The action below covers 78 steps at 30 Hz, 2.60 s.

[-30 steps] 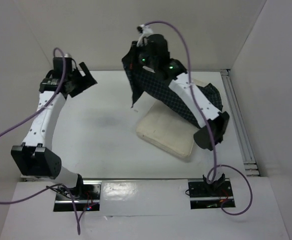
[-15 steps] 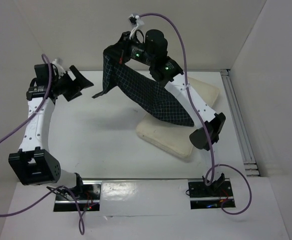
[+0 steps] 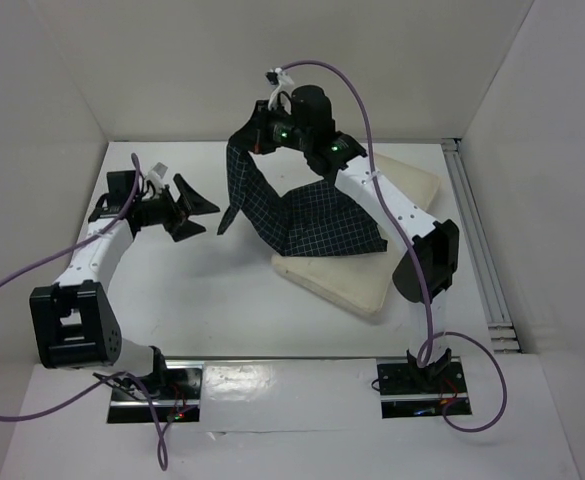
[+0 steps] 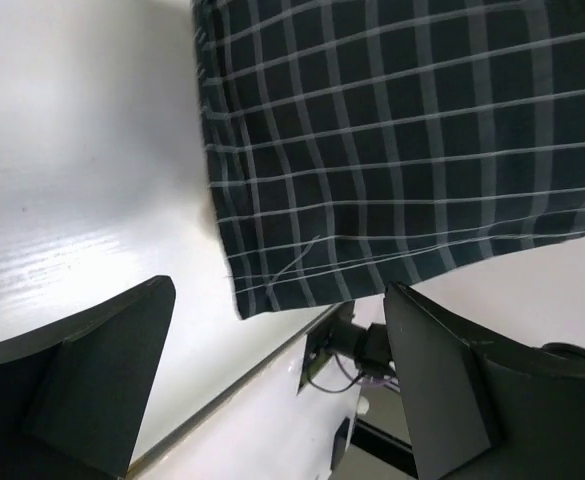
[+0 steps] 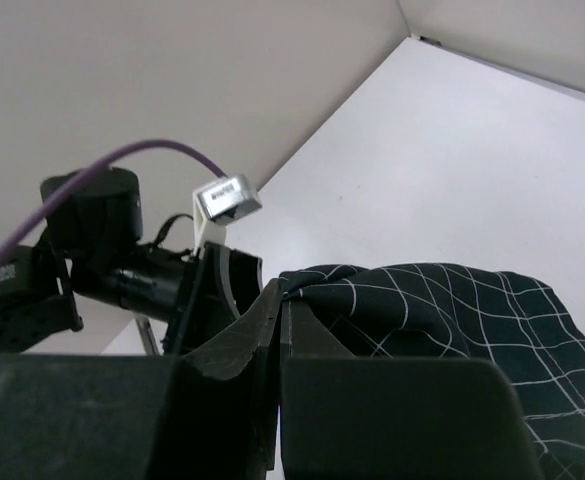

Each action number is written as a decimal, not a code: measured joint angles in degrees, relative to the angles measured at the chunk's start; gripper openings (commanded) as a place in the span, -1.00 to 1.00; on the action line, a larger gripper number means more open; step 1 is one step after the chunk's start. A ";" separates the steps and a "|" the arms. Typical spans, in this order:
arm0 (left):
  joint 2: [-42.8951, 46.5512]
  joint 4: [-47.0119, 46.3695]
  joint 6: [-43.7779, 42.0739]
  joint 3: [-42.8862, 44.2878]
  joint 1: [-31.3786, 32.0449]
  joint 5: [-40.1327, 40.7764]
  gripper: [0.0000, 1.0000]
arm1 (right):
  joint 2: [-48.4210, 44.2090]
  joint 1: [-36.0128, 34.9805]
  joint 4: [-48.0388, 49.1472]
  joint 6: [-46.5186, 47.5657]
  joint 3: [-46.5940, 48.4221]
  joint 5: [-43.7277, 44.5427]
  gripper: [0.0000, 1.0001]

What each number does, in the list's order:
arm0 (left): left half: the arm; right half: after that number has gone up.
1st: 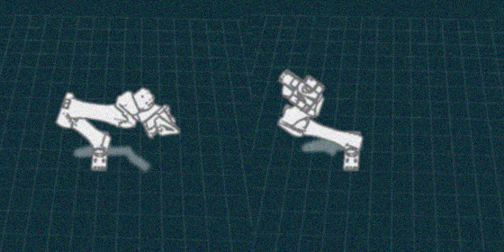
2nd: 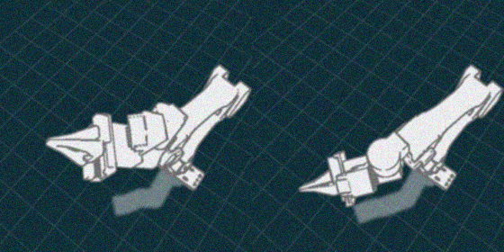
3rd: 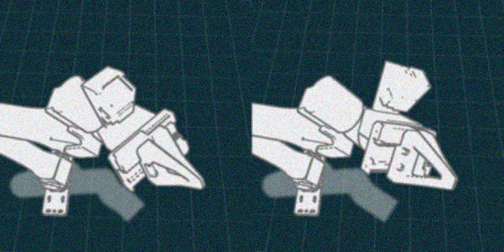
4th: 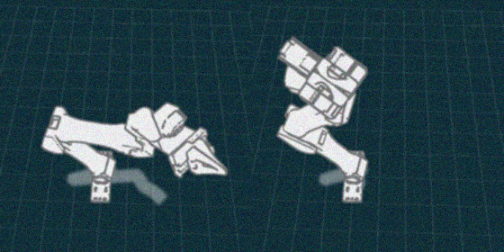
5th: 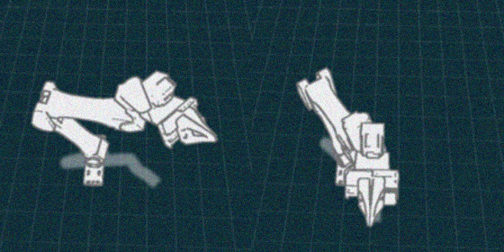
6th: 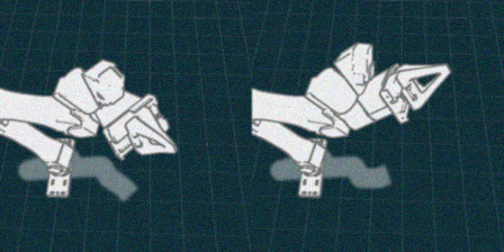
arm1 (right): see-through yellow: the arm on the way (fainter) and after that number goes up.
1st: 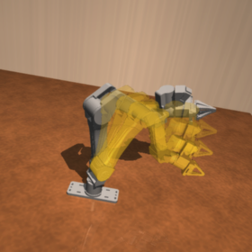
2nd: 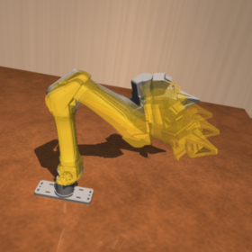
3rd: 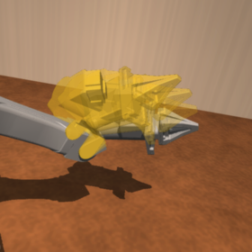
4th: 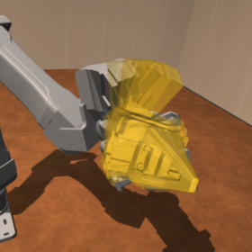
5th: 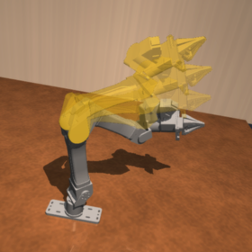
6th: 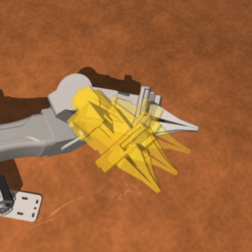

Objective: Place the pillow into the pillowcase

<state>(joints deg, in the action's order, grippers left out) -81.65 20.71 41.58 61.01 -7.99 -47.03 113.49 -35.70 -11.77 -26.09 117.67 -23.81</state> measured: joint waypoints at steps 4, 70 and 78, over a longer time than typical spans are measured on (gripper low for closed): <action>0.63 -1.16 -0.94 -2.84 2.75 1.99 0.99 | -0.17 0.52 0.20 0.00 -0.15 0.04 -1.00; 12.63 8.20 -18.62 6.86 11.93 23.82 0.31 | -9.57 23.26 10.32 -3.34 -35.80 -9.25 0.70; 2.84 16.57 -15.30 18.01 9.55 42.03 0.52 | -16.37 15.89 -11.78 4.31 -33.59 16.68 0.90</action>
<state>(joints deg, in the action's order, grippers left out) -78.81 37.28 26.28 79.02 1.56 -4.99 97.12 -19.81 -23.55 -21.78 84.07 -7.14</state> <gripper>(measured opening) 0.754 0.932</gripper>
